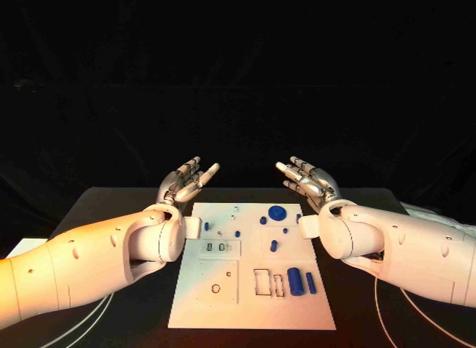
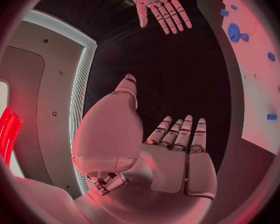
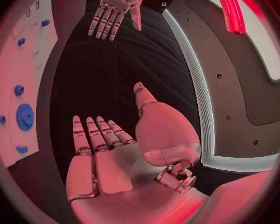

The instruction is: Assemble the parts on the task board

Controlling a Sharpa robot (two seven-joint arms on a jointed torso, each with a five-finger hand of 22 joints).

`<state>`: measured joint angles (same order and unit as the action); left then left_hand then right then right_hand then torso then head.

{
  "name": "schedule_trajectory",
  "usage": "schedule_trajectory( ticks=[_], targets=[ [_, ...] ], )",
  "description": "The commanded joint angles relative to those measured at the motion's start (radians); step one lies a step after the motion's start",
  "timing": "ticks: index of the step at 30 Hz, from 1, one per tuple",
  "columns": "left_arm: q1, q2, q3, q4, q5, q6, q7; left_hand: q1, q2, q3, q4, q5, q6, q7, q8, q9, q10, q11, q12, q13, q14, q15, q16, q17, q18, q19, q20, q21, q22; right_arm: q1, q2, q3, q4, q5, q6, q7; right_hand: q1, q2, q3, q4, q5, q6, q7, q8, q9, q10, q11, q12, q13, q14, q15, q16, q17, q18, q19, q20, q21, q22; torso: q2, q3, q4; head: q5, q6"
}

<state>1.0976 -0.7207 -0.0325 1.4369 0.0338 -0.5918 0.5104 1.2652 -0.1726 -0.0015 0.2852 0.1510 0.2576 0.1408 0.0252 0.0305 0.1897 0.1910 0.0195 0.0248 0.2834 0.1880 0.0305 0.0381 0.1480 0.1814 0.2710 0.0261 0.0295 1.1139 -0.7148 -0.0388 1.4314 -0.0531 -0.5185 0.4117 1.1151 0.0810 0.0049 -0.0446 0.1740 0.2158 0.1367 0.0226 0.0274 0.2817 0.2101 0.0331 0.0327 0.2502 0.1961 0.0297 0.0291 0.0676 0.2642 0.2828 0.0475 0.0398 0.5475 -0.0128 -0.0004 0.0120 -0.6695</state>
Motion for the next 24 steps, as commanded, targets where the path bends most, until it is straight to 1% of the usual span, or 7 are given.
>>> schedule_trajectory(
  ticks=[1, 6, 9, 11, 12, 18, 24],
  targets=[
    [0.003, 0.003, 0.0, -0.003, 0.011, 0.084, 0.025, 0.063, 0.02, 0.017, 0.012, 0.004, 0.057, 0.106, 0.013, 0.006, 0.052, 0.023, 0.012, 0.006, 0.082, 0.011, 0.02, 0.012, 0.016, 0.052, 0.02, 0.018, 0.01, 0.011, 0.013, -0.005, -0.025, -0.084, 0.228, -0.081, 0.148, 0.019, 0.023, -0.077, 0.006, 0.199, 0.133, 0.035, 0.021, 0.286, 0.031, 0.045, 0.023, 0.332, 0.023, 0.057, 0.028, 0.062, 0.277, 0.008, 0.081, 0.037, 0.0, -0.0003, -0.0003, 0.0, 0.0],
    [0.003, 0.003, 0.0, -0.003, 0.011, 0.084, 0.025, 0.095, 0.093, 0.05, -0.002, -0.006, 0.272, 0.14, 0.057, 0.029, 0.319, 0.061, 0.062, 0.03, 0.406, 0.039, 0.1, 0.053, -0.01, 0.343, 0.02, 0.104, 0.054, 0.025, 0.026, -0.013, -0.054, -0.11, 0.313, -0.112, 0.195, 0.026, 0.05, -0.121, 0.016, 0.447, 0.112, 0.072, 0.04, 0.587, 0.004, 0.087, 0.034, 0.617, -0.006, 0.098, 0.037, 0.103, 0.435, 0.009, 0.126, 0.046, 0.0, -0.0003, -0.0003, 0.0, 0.0],
    [0.003, 0.003, 0.0, -0.003, 0.011, 0.084, 0.025, 0.117, 0.119, 0.051, -0.028, -0.008, 0.463, 0.125, 0.096, 0.045, 0.619, 0.035, 0.121, 0.052, 0.568, 0.004, 0.15, 0.068, 0.019, 0.555, 0.015, 0.172, 0.08, 0.028, 0.03, -0.015, -0.062, -0.117, 0.338, -0.121, 0.198, 0.026, 0.073, -0.143, 0.023, 0.552, 0.099, 0.069, 0.037, 0.647, -0.011, 0.072, 0.029, 0.676, -0.02, 0.084, 0.033, 0.114, 0.469, 0.008, 0.129, 0.037, 0.0, -0.0003, -0.0003, 0.0, 0.0],
    [0.003, 0.003, 0.0, -0.003, 0.011, 0.084, 0.025, 0.133, 0.129, 0.049, -0.051, -0.008, 0.572, 0.114, 0.115, 0.052, 0.688, 0.02, 0.131, 0.049, 0.624, -0.014, 0.158, 0.068, 0.033, 0.621, 0.011, 0.186, 0.081, 0.029, 0.031, -0.016, -0.064, -0.119, 0.344, -0.124, 0.197, 0.026, 0.086, -0.154, 0.024, 0.601, 0.095, 0.065, 0.037, 0.673, -0.017, 0.064, 0.029, 0.703, -0.026, 0.078, 0.034, 0.117, 0.485, 0.005, 0.13, 0.033, 0.0, -0.0003, -0.0003, 0.0, 0.0],
    [0.005, -0.034, 0.0, 0.003, 0.014, 0.104, 0.039, 0.151, 0.138, 0.052, -0.071, -0.008, 0.617, 0.105, 0.125, 0.053, 0.729, 0.008, 0.136, 0.048, 0.664, -0.026, 0.165, 0.069, 0.036, 0.667, 0.001, 0.196, 0.082, 0.044, -0.016, -0.013, -0.081, -0.316, 0.135, -0.049, 0.198, 0.026, 0.099, -0.165, 0.022, 0.637, 0.093, 0.061, 0.037, 0.692, -0.023, 0.056, 0.029, 0.722, -0.03, 0.072, 0.034, 0.117, 0.499, 0.004, 0.132, 0.031, 0.033, 0.0022, 0.0078, -0.025, -0.005],
    [0.008, -0.062, 0.002, 0.029, 0.009, 0.102, 0.027, 0.239, 0.153, 0.099, -0.152, -0.012, 0.72, 0.065, 0.141, 0.048, 0.864, -0.037, 0.135, 0.044, 0.792, -0.073, 0.178, 0.085, 0.039, 0.812, -0.051, 0.222, 0.084, 0.053, -0.027, -0.01, -0.086, -0.427, 0.102, -0.062, 0.193, 0.02, 0.15, -0.204, 0.014, 0.726, 0.077, 0.056, 0.039, 0.763, -0.043, 0.04, 0.029, 0.79, -0.049, 0.062, 0.035, 0.12, 0.546, -0.01, 0.14, 0.029, 0.051, 0.0025, 0.0098, -0.03, 0.0],
    [0.01, -0.099, 0.007, 0.073, 0.001, 0.113, 0.016, 0.245, 0.151, 0.131, -0.166, -0.012, 0.768, 0.049, 0.135, 0.046, 0.933, -0.057, 0.108, 0.041, 0.855, -0.098, 0.174, 0.106, 0.036, 0.891, -0.08, 0.238, 0.088, 0.068, -0.04, -0.006, -0.086, -0.547, 0.095, -0.088, 0.167, 0.012, 0.209, -0.231, 0.018, 0.777, 0.063, 0.052, 0.041, 0.826, -0.059, 0.032, 0.029, 0.853, -0.07, 0.059, 0.036, 0.12, 0.594, -0.029, 0.15, 0.03, 0.076, 0.0045, 0.0152, -0.038, 0.006]
  ],
)
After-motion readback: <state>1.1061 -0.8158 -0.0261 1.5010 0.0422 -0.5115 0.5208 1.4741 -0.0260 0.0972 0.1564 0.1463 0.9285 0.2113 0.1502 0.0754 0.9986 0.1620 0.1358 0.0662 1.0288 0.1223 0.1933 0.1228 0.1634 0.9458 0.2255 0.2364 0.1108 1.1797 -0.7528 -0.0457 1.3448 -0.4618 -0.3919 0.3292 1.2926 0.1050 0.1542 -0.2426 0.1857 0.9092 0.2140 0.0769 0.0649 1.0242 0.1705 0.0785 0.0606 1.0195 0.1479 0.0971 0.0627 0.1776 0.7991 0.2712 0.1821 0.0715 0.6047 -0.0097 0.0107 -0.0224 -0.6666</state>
